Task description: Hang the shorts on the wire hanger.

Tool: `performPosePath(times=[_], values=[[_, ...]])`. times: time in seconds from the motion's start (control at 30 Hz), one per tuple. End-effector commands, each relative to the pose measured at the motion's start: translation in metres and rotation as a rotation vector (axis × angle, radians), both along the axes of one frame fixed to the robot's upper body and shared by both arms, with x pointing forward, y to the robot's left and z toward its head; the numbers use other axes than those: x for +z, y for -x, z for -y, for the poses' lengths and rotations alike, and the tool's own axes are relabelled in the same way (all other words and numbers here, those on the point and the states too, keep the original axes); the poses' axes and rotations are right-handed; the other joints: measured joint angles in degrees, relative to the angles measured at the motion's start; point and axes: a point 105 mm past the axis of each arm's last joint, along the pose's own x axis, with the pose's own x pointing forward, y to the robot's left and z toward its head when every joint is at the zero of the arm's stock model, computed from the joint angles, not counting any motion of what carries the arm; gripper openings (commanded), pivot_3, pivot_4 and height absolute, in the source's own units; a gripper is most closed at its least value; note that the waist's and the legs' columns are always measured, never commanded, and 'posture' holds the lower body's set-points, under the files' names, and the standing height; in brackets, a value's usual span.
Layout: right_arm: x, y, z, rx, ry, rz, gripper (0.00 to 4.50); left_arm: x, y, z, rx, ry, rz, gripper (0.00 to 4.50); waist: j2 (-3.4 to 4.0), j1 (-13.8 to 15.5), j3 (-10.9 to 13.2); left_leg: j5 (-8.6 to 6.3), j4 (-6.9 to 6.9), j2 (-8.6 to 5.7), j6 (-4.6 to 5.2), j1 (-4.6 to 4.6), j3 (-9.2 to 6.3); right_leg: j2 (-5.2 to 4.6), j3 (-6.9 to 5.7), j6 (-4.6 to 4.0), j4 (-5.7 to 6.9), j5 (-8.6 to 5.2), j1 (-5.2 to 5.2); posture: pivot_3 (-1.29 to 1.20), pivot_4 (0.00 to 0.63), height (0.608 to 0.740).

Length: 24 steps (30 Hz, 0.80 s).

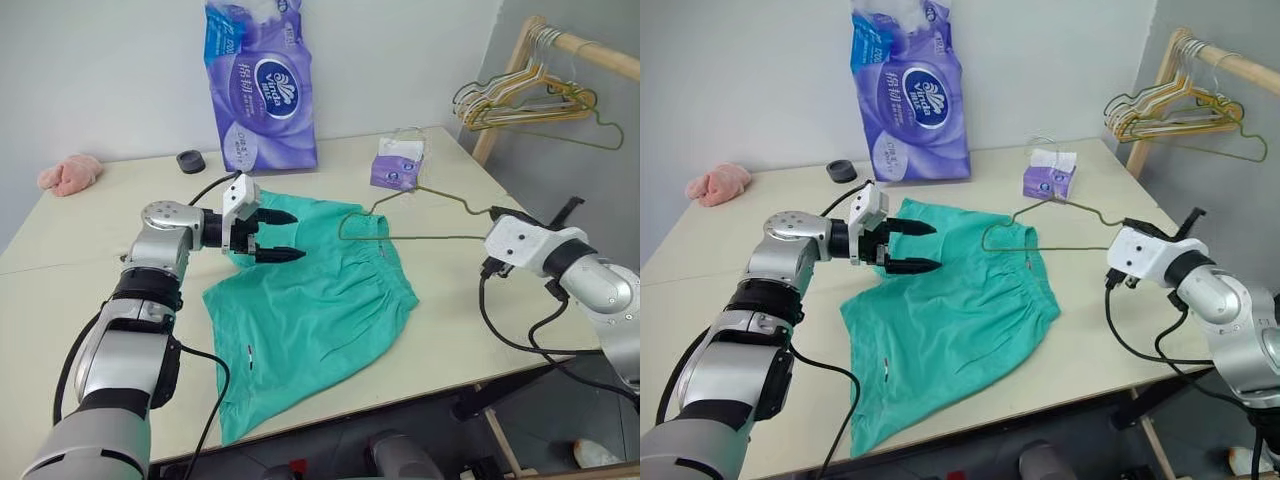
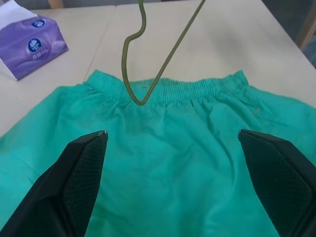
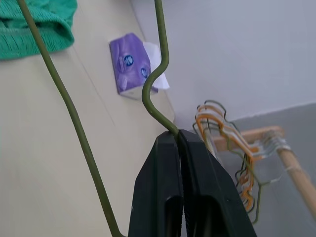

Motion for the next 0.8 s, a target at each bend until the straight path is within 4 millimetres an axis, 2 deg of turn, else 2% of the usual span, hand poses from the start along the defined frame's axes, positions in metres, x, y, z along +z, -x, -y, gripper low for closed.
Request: performPosePath(times=[0.03,0.3,0.5,0.8], values=[[0.026,0.007,-0.026,0.127,0.054,0.128,0.02,0.021,-0.009,0.003,0.015,0.033,0.058,4.5,0.0,-0.1,0.0,0.0,0.07,0.0,0.0,-0.11,-0.05,0.0,-0.05,0.0,0.02,0.0,-0.06,-0.31,0.028,0.74],[0.04,0.011,-0.049,0.233,0.038,0.226,0.02,0.011,-0.004,-0.003,-0.016,0.016,0.013,4.5,-0.01,-1.08,-0.01,0.0,0.17,0.0,0.0,-0.26,-0.13,0.0,-0.14,-0.02,0.13,0.01,-0.17,-0.31,0.028,0.74],[0.041,0.011,-0.055,0.278,0.05,0.239,0.02,0.005,0.004,-0.004,-0.057,-0.001,-0.019,4.5,0.0,-1.28,-0.01,0.0,0.43,-0.02,0.0,-0.28,-0.16,0.0,-0.15,-0.02,0.34,0.01,-0.17,-0.3,0.028,0.74],[0.042,0.014,-0.063,0.33,0.069,0.264,0.02,0.008,0.004,-0.003,-0.056,0.038,-0.055,4.5,-0.01,-1.26,-0.01,-0.04,0.94,-0.05,0.09,-0.19,-0.17,0.04,-0.13,0.01,0.94,0.01,-0.12,-0.3,0.026,0.74]])
